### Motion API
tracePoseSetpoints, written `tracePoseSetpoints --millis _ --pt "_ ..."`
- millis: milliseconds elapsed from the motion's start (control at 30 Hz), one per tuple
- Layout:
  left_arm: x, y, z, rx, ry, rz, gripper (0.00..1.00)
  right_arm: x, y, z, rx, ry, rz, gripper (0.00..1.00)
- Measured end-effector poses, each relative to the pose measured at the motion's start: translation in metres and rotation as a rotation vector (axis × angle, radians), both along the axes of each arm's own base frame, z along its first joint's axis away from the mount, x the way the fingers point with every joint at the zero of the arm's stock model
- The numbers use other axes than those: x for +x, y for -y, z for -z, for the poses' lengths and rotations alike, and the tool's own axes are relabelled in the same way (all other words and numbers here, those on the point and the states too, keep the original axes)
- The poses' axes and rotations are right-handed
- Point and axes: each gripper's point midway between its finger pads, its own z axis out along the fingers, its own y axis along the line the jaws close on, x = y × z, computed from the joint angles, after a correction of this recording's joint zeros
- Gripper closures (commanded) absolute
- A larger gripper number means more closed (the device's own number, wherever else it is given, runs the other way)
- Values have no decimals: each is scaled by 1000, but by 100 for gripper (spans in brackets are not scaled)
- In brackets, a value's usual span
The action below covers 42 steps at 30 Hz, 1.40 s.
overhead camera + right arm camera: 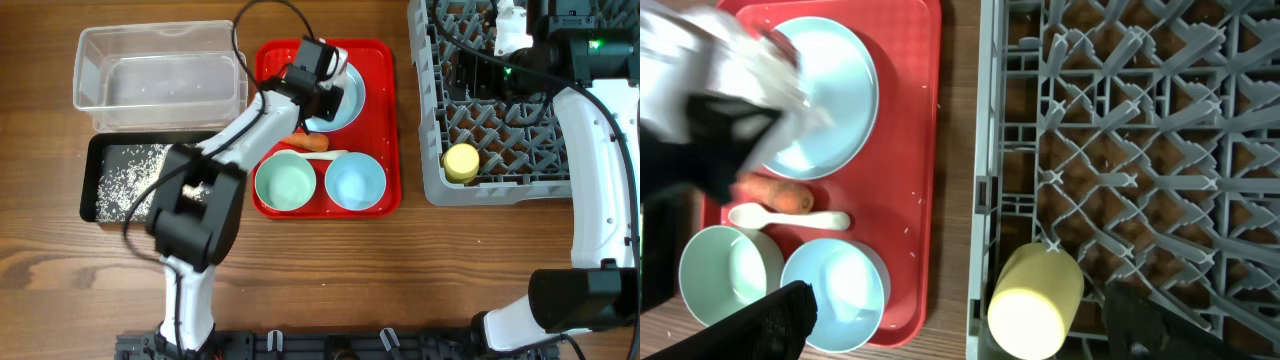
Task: Sort waste into correct bins and load items into the dishwasher rack
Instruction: 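Grasp the tissue off the white plate and drop it in the clear bin, then grasp the light blue plate with the right gripper and lift it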
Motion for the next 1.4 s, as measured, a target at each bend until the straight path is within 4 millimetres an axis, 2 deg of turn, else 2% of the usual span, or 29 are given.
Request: tracePoseSetpoints --millis 33,100,133,167,233,267,333,400,467,533,600,633,667,833,967,1067,1200,1267,1300,1400 --pt "2 -2 -23 -21 39 -7 96 0 0 0 0 -1 0 5" --pt "8 -17 -85 -76 148 -40 96 0 0 0 0 -1 0 5" --pt "10 -23 -102 -88 179 -54 96 0 0 0 0 -1 0 5" --pt "13 -41 -130 -103 234 -92 96 0 0 0 0 -1 0 5" --pt "22 -75 -156 -103 291 -169 96 0 0 0 0 -1 0 5" --pt "29 -101 -159 -90 303 -225 96 0 0 0 0 -1 0 5" --pt "40 -142 -149 -62 289 -308 96 0 0 0 0 -1 0 5" --pt "50 -174 -132 -39 266 -371 96 0 0 0 0 -1 0 5" --pt "57 -203 -106 -15 221 -427 95 0 0 0 0 -1 0 5" --pt "61 -222 -82 5 176 -462 77 0 0 0 0 -2 0 5" --pt "60 -238 -55 14 116 -502 36 -1 0 0 0 -3 0 5" --pt "59 -242 -46 16 95 -514 4 -1 0 0 0 -3 0 5" --pt "58 -243 -40 18 80 -519 0 -1 0 0 0 -3 0 5" --pt "57 -235 -37 4 70 -521 0 -1 0 0 0 -3 0 5" --pt "55 -225 -42 1 73 -505 0 -1 0 0 0 -3 0 5" --pt "51 -223 -61 -6 93 -501 0 0 0 0 0 -2 1 5" --pt "42 -222 -110 -35 169 -495 0 0 0 0 0 -1 1 5" --pt "35 -210 -119 -70 157 -436 0 0 0 0 0 1 1 5" --pt "29 -197 -119 -104 131 -373 0 1 0 0 0 3 1 5" --pt "12 -163 -112 -176 46 -247 2 2 0 -1 1 7 1 5"
